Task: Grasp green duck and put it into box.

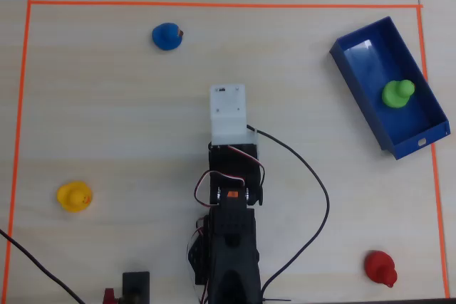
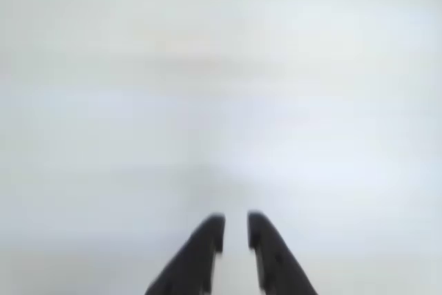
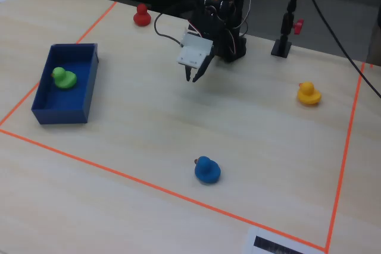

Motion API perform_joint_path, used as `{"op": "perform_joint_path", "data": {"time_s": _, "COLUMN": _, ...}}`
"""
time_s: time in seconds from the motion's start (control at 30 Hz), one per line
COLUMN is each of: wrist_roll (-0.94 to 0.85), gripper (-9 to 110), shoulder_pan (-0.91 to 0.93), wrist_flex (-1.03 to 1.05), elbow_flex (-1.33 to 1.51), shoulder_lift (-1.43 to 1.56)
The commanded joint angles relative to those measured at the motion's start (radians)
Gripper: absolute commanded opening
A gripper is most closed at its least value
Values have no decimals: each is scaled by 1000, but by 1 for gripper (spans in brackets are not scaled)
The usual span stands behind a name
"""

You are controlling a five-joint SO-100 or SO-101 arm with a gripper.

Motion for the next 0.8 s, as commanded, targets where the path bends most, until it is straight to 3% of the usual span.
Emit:
{"op": "perform_joint_path", "data": {"time_s": 0.0, "wrist_roll": 0, "gripper": 0, "shoulder_pan": -25, "wrist_flex": 104, "elbow_flex": 58, "shoulder_lift": 118}}
{"op": "perform_joint_path", "data": {"time_s": 0.5, "wrist_roll": -11, "gripper": 0, "shoulder_pan": -124, "wrist_flex": 446, "elbow_flex": 221, "shoulder_lift": 387}}
{"op": "perform_joint_path", "data": {"time_s": 0.77, "wrist_roll": 26, "gripper": 0, "shoulder_pan": -138, "wrist_flex": 469, "elbow_flex": 221, "shoulder_lift": 387}}
